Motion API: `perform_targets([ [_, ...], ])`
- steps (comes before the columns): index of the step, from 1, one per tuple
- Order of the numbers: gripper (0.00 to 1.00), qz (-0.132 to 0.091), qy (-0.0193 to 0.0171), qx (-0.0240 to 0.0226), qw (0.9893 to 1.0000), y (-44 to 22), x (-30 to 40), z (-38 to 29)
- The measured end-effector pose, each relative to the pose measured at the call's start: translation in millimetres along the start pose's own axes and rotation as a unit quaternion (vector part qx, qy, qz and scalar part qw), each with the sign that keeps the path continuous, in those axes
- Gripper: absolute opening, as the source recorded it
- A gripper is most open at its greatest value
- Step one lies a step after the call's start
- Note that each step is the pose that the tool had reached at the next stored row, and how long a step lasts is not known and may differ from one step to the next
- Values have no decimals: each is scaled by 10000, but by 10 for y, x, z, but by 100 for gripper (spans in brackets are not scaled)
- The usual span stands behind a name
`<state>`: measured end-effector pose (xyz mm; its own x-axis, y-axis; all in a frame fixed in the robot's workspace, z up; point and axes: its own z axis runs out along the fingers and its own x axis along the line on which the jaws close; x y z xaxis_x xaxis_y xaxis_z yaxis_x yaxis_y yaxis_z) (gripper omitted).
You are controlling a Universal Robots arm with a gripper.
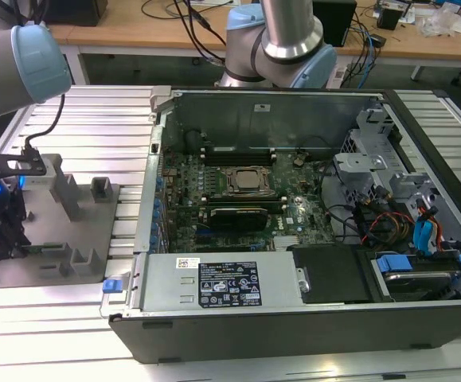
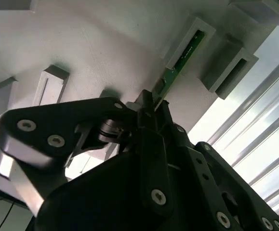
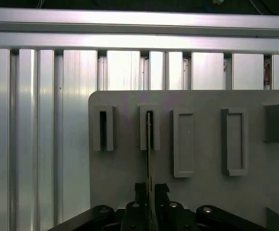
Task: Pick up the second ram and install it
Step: 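Pick up the second ram and move it above second insertion slot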
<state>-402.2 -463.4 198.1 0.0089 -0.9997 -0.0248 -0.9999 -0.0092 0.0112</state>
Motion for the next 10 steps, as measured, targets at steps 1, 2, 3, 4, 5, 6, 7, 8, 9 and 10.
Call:
perform_targets([
  [1, 15, 0, 0, 0, 10000, 0, 0, 0],
  [2, 14, 0, 0, 0, 10000, 0, 0, 0],
  [3, 14, 0, 0, 0, 10000, 0, 0, 1],
  [4, 14, 0, 0, 0, 10000, 0, 0, 1],
  [5, 14, 0, 0, 0, 10000, 0, 0, 1],
  [6, 14, 0, 0, 0, 10000, 0, 0, 1],
  [7, 14, 0, 0, 0, 10000, 0, 0, 1],
  [8, 14, 0, 0, 0, 10000, 0, 0, 1],
  [9, 14, 0, 0, 0, 10000, 0, 0, 1],
  [10, 14, 0, 0, 0, 10000, 0, 0, 1],
])
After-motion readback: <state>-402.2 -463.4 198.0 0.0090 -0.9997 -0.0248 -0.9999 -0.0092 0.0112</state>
